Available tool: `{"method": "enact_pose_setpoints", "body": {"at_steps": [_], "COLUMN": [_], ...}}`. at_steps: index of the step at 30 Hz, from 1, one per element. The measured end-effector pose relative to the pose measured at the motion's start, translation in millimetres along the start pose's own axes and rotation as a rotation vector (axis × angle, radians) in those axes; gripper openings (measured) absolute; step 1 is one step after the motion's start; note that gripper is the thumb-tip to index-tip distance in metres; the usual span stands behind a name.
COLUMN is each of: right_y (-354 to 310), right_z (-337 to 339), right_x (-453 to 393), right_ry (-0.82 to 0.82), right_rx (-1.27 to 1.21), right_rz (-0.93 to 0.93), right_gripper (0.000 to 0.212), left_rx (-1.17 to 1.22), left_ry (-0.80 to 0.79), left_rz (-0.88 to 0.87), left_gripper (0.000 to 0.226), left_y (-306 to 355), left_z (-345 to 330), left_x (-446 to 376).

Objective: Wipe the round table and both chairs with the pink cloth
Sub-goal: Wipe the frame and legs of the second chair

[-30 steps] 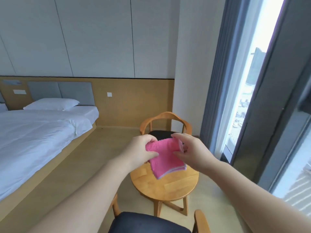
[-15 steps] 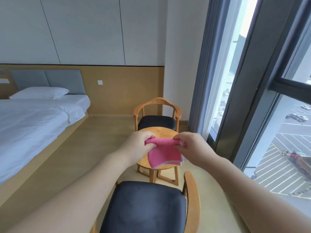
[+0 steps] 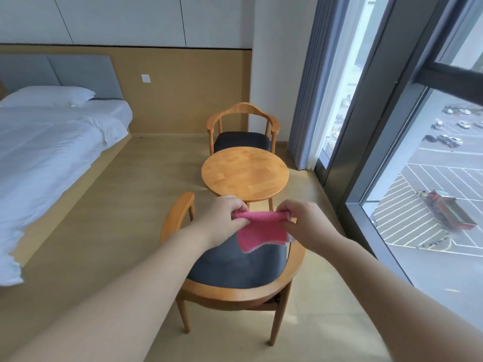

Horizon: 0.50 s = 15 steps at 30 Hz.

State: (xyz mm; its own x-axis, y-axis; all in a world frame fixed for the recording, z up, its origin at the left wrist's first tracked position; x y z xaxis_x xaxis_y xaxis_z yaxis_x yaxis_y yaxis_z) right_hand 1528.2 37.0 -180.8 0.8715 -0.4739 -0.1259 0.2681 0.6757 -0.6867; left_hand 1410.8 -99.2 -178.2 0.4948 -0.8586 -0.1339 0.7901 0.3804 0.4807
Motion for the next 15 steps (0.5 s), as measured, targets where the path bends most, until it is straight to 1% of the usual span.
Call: {"method": "enact_pose_setpoints", "body": {"at_steps": [5, 7, 10, 13, 15], "right_y": [5, 16, 45, 80, 104], "right_z": [-71, -107, -165, -220, -249], "right_x": [41, 57, 81, 101, 107], "right_ry": [0.012, 0.055, 0.119, 0.184, 0.271], "right_rx": [0.081, 0.061, -0.034, -0.155, -0.259], "right_rz": [-0.051, -0.059, -0.106, -0.166, -0.173], "right_gripper": [0.021, 0.024, 0.033, 0.037, 0.041], "left_rx": [0.037, 0.044, 0.046, 0.064, 0.103], "left_ry": [-0.115, -0.142, -0.152, -0.073, 0.01], "left_rz": [-0.034, -0.059, -0.084, -0.027, 0.015], "left_gripper": [0.018, 0.022, 0.018, 0.022, 0.027], "left_y": [-52, -76, -109, -144, -166], "left_z": [-45, -69, -109, -143, -162], "left_x": [41, 56, 84, 111, 122]}}
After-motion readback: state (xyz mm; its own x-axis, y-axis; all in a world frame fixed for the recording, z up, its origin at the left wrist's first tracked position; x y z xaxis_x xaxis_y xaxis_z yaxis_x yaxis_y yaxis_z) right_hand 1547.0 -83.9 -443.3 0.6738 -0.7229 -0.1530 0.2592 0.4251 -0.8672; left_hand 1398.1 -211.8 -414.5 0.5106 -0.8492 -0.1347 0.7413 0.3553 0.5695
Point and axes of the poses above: each hand's wrist, its own x-axis away from the middle knuckle, its own z-axis out of the back of the hand, y = z × x, the point moved 7 cm from there along -x, towards the middle knuckle, and after that the axes turned 11 degrees about -x, right-handed, at the moved point
